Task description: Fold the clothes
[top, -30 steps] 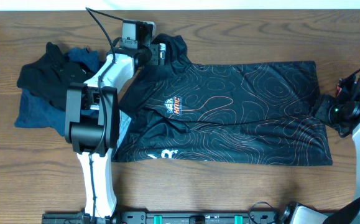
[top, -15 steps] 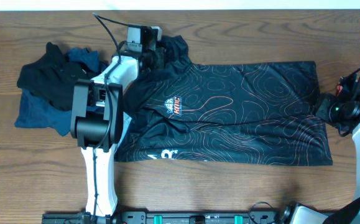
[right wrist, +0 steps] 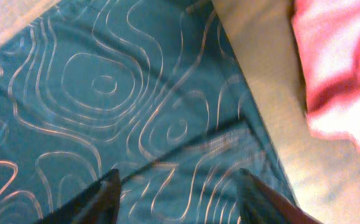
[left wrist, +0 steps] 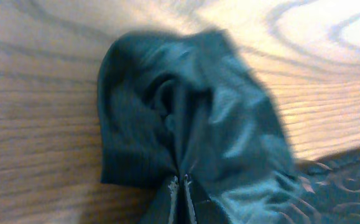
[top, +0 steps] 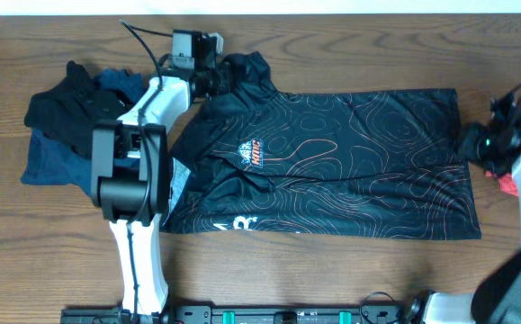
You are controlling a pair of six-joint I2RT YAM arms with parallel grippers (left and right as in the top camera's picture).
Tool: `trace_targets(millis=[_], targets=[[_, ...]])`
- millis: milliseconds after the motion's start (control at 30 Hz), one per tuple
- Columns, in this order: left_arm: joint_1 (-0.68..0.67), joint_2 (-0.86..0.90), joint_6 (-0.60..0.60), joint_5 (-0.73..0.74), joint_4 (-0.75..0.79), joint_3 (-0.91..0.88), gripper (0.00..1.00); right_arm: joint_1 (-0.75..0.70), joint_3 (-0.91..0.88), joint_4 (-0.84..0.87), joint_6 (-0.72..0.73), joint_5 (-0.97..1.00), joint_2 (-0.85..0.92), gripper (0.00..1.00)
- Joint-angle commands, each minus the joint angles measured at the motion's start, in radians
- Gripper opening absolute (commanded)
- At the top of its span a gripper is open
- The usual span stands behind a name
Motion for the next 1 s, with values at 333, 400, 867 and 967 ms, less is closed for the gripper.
trace_targets(millis=[333,400,867,967], targets=[[0.0,-0.045,-0.017,0.014,-0.079,0.008,0.06,0.089,0.5,0.148,-0.032,0.008,0.559,0.69],[0.0,-0.045,-0.017,0.014,-0.081,0.008,0.06,0.096,0.515,0.188,-0.031,0.017,0.602,0.69],[0.0,-0.045,-0.017,0.014,-0.098,0.008,0.06,0.106,0.515,0.302,-0.031,0.099,0.715,0.68],[0.0,-0.045,-0.017,0.014,-0.1,0.007,0.06,0.114,0.515,0.309,-0.032,0.099,0.735,0.66]])
